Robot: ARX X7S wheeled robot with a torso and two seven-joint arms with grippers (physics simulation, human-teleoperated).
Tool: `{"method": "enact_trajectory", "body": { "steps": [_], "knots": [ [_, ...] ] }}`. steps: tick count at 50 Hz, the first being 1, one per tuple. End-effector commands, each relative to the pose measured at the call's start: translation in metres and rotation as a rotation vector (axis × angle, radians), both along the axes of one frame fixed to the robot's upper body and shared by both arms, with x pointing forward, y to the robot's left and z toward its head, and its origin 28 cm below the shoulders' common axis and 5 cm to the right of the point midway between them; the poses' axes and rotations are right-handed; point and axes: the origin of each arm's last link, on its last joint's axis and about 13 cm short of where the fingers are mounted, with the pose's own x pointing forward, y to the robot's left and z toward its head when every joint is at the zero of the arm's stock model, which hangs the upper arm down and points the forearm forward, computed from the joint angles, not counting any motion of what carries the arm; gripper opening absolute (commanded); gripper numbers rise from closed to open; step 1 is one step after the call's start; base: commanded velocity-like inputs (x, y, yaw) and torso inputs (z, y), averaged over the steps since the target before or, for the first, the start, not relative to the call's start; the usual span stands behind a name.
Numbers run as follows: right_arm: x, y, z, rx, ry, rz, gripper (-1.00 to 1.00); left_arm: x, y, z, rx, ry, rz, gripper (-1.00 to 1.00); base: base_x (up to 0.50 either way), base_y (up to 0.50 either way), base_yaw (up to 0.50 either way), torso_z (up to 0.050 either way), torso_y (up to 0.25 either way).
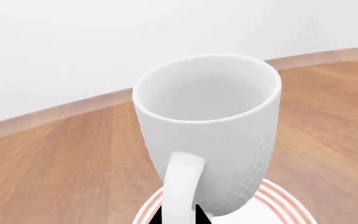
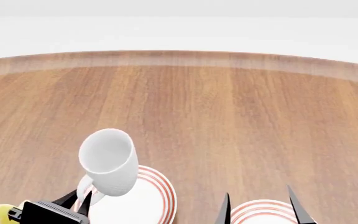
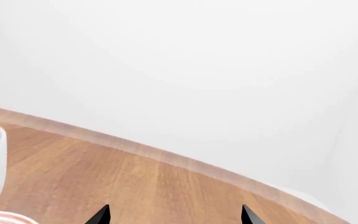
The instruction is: Put the white mug on the left plate.
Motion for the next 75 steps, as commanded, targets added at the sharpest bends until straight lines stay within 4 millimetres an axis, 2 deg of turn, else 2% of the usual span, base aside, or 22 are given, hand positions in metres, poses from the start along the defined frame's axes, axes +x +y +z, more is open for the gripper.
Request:
{"method": "enact_trajectory", "body": {
  "steps": [1,14,38,55,74,75],
  "knots": [
    [-0.001,-0.001,0.002,0.004,-0.004,-0.002,1.0,0.005,-0.005,-0.003,0.001,0.017,0.033,-1.0,0.0,0.0,0.0,0.0,0.0],
    [-0.001,-0.002,0.001,0.006,-0.005,-0.006,1.0,0.0,-0.009,-0.021,0.05,0.045,0.012,-1.0,0.0,0.0,0.0,0.0,0.0],
    [-0.002,-0.002,0.001,0.006,-0.006,-0.003,1.0,0.004,-0.013,-0.03,0.049,0.062,0.019,-1.0,0.0,0.0,0.0,0.0,0.0],
    [-0.003,-0.003,0.002,0.006,-0.008,-0.006,1.0,0.017,-0.013,-0.043,0.02,0.107,0.078,-1.0,0.0,0.0,0.0,0.0,0.0],
    [-0.002,-0.002,0.001,0.006,-0.007,-0.005,1.0,0.015,-0.015,-0.05,0.018,0.137,0.096,-1.0,0.0,0.0,0.0,0.0,0.001],
    [-0.002,-0.002,0.001,0.005,-0.006,-0.005,1.0,0.014,-0.016,-0.051,0.022,0.14,0.089,1.0,0.0,0.0,0.0,0.0,0.0]
  ]
}}
